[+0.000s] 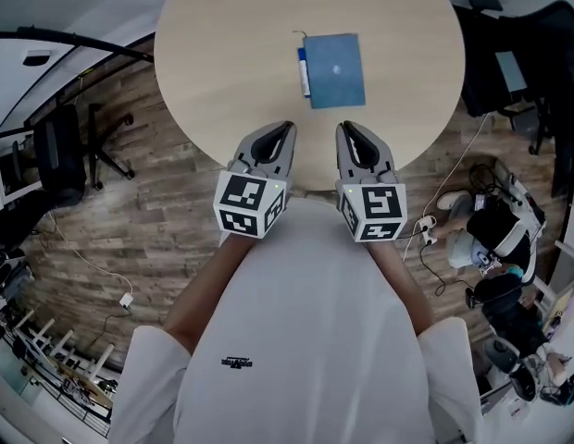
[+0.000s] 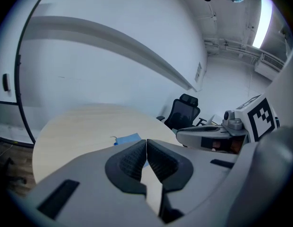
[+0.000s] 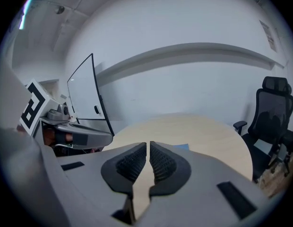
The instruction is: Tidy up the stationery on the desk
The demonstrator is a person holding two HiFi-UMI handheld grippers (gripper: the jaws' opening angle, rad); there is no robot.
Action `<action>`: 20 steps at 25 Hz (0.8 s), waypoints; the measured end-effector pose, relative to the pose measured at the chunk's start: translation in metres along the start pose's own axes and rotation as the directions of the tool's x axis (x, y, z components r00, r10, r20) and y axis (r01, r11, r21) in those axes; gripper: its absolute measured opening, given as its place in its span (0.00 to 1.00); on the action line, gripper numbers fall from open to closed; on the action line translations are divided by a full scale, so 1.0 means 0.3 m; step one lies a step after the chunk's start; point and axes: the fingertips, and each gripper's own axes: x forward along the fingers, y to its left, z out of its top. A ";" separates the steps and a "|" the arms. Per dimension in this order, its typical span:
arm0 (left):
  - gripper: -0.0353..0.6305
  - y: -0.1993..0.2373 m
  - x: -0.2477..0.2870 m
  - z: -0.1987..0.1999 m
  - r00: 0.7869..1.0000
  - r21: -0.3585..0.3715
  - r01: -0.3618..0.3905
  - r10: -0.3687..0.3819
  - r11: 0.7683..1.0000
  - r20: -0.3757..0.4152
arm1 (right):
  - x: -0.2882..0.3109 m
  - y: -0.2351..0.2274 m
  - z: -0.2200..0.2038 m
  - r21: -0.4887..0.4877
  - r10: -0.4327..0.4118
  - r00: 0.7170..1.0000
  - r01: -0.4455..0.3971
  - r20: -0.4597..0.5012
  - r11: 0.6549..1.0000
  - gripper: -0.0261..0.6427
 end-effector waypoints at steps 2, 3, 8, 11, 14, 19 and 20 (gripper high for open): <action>0.09 -0.043 -0.018 0.006 1.000 0.026 0.006 -0.006 1.000 0.014 | -0.039 0.003 0.000 -0.012 0.005 1.000 -0.005 0.014 1.000 0.11; 0.09 -0.064 -0.029 0.007 1.000 0.040 0.009 -0.010 0.999 0.019 | -0.056 0.006 -0.002 -0.015 0.005 1.000 -0.005 0.018 1.000 0.11; 0.09 -0.131 -0.063 -0.022 1.000 0.076 0.017 -0.019 0.997 0.023 | -0.111 0.019 -0.014 -0.015 0.004 0.999 -0.003 0.032 1.000 0.11; 0.09 -0.159 -0.061 -0.030 1.000 0.090 0.017 -0.019 0.996 0.022 | -0.134 0.022 -0.031 0.001 0.010 0.999 -0.010 0.032 1.000 0.11; 0.09 -0.181 -0.058 -0.025 0.999 0.107 0.022 -0.025 0.994 0.025 | -0.150 0.029 -0.037 -0.002 0.021 0.999 -0.021 0.031 1.000 0.11; 0.09 -0.189 -0.048 -0.011 0.999 0.116 0.017 -0.021 0.993 0.034 | -0.144 0.011 -0.022 -0.011 0.020 0.999 -0.020 0.041 1.000 0.11; 0.09 -0.190 -0.046 -0.010 0.999 0.115 0.016 -0.020 0.993 0.033 | -0.146 0.006 -0.023 -0.008 0.021 0.999 -0.020 0.039 1.000 0.11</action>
